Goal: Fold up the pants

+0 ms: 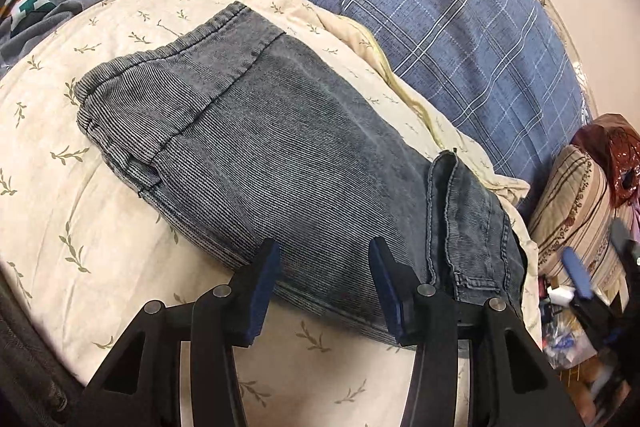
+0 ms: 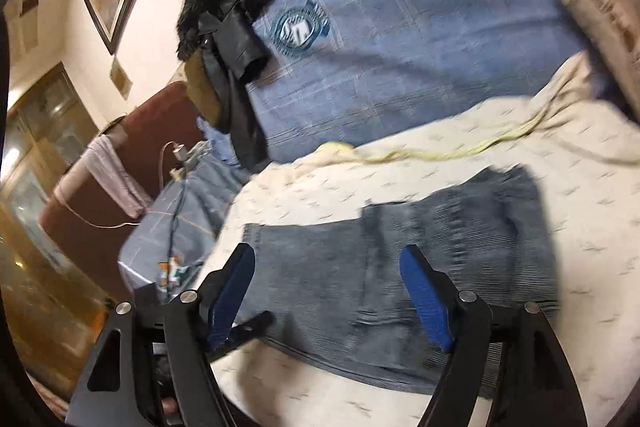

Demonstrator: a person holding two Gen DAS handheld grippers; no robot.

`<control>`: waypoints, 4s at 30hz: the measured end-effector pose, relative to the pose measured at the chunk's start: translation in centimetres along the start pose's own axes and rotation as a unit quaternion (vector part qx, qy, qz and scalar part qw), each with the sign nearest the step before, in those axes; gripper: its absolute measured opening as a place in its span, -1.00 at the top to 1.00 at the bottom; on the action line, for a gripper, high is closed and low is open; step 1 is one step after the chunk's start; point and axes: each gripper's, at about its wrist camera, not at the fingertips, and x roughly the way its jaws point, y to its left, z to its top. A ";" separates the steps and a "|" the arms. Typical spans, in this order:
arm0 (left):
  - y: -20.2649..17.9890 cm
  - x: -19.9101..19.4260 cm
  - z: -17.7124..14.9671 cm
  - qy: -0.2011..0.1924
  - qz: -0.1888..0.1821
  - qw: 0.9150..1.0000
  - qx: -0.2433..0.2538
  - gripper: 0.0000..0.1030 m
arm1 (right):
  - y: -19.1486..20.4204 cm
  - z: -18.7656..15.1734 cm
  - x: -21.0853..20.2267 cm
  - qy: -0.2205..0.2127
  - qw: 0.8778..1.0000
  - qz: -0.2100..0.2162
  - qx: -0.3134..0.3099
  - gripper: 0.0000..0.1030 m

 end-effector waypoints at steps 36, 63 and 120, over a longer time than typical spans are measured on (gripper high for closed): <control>9.6 -1.0 5.6 -0.060 0.071 0.964 -0.249 0.50 | 2.7 -3.8 6.8 0.102 0.989 0.110 0.006 -0.37; -22.5 3.3 -8.4 -0.039 -0.037 0.897 0.439 0.78 | -12.2 4.2 -3.6 0.036 0.979 0.152 0.130 -0.68; -5.7 6.3 -1.8 0.073 -0.115 0.983 0.119 -0.14 | -10.6 -3.6 -7.5 -0.015 0.988 -0.117 0.101 -0.31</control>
